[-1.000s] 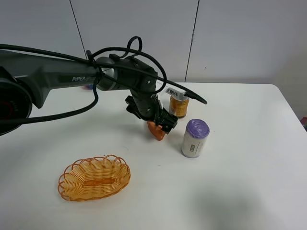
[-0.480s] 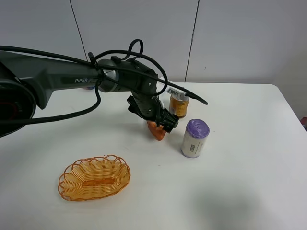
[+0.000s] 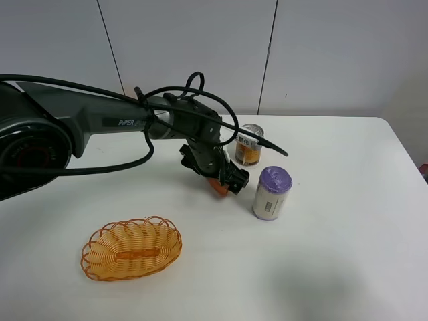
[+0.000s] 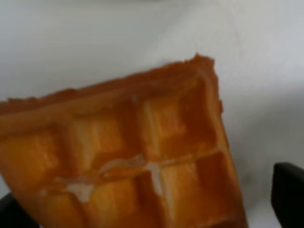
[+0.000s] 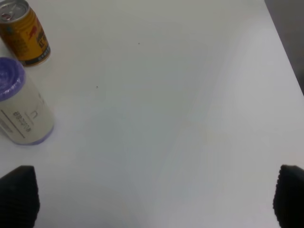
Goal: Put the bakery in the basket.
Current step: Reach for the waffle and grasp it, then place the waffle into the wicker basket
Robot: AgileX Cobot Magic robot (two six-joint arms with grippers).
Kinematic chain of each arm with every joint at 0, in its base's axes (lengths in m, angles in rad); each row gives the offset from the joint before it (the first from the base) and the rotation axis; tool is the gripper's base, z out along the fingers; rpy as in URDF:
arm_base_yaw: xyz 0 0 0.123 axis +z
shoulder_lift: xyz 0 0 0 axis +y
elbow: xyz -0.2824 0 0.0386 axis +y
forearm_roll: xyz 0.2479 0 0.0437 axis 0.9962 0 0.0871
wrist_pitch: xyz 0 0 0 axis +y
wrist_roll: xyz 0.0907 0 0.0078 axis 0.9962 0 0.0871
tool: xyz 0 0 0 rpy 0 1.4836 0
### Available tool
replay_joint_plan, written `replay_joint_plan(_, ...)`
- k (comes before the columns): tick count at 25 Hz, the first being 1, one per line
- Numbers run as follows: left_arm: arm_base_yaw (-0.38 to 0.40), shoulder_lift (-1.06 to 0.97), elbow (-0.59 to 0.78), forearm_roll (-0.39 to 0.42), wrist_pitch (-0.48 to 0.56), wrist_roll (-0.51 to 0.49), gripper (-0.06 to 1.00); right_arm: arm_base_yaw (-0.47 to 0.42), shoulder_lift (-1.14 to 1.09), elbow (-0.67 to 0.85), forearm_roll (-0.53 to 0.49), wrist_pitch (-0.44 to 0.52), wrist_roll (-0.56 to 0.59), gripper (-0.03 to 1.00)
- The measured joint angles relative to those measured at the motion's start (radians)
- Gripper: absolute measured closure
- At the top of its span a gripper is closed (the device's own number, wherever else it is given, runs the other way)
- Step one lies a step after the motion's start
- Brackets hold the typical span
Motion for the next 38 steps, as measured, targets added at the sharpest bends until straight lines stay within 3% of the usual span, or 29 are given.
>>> replay_joint_plan(8, 0.0, 0.005, 0.0, 0.0, -0.032, -0.001, -0.02, 0.0, 0.0, 0.0, 0.0, 0.0, 0.0, -0.02)
replay_joint_plan(10, 0.0, 0.005, 0.0, 0.0, -0.033, -0.001, 0.08, 0.0, 0.0, 0.0, 0.0, 0.0, 0.0, -0.02)
replay_joint_plan(12, 0.0, 0.005, 0.0, 0.0, -0.033, -0.001, 0.26, 0.0, 0.0, 0.0, 0.0, 0.0, 0.0, -0.02)
replay_joint_plan(13, 0.0, 0.005, 0.0, 0.0, -0.033, -0.001, 0.27, 0.0, 0.0, 0.0, 0.0, 0.0, 0.0, -0.02)
replay_joint_plan(26, 0.035, -0.107, 0.0, 0.019, -0.034, -0.026, 0.27, 0.0, 0.0, 0.0, 0.0, 0.0, 0.0, -0.02)
replay_joint_plan(35, 0.066, -0.391, 0.004, 0.193, 0.064, -0.135, 0.27, 0.0, 0.0, 0.0, 0.0, 0.0, 0.0, -0.02)
replay_joint_plan(38, 0.066, -0.461, 0.071, 0.239, 0.108, -0.179, 0.27, 0.0, 0.0, 0.0, 0.0, 0.0, 0.0, -0.02)
